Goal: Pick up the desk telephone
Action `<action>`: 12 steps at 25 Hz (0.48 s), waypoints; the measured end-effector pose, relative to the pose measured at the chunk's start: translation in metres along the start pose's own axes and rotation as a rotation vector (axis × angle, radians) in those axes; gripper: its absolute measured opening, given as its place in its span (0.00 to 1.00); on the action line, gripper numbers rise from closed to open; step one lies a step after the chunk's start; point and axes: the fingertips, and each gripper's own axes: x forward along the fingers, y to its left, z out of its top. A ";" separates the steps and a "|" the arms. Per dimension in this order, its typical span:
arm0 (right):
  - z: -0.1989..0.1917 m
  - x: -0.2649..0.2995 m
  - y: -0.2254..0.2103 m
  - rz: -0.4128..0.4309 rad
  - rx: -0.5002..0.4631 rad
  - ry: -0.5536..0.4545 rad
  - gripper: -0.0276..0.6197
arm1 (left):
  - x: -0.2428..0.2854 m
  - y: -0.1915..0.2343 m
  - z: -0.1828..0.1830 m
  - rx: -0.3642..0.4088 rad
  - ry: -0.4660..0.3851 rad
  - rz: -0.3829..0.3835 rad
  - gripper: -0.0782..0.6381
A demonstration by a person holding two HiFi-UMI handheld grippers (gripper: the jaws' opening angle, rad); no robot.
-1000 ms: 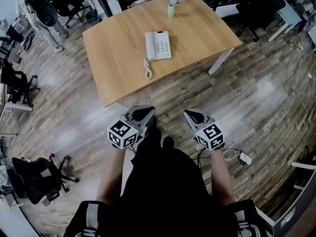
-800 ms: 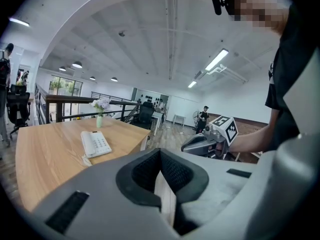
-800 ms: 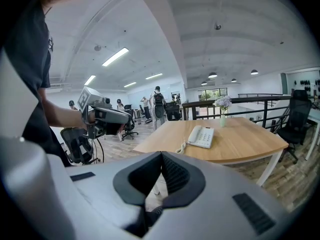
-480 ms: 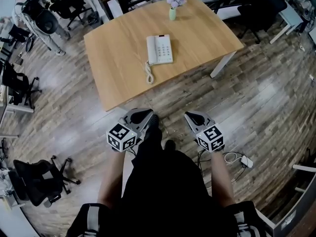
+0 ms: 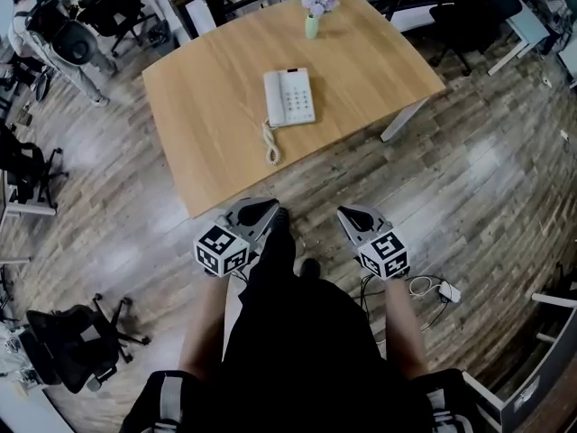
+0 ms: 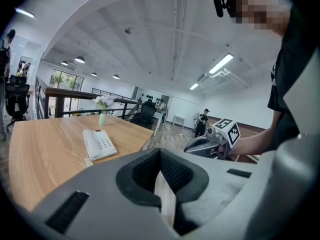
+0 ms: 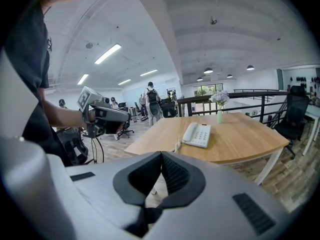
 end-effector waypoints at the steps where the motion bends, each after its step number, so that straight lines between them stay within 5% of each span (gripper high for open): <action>1: 0.002 0.005 -0.004 -0.007 0.003 0.004 0.08 | 0.003 0.007 0.002 -0.003 0.004 -0.005 0.14; 12: 0.031 0.059 -0.035 -0.050 0.028 0.039 0.08 | 0.033 0.080 0.024 -0.035 0.008 -0.065 0.14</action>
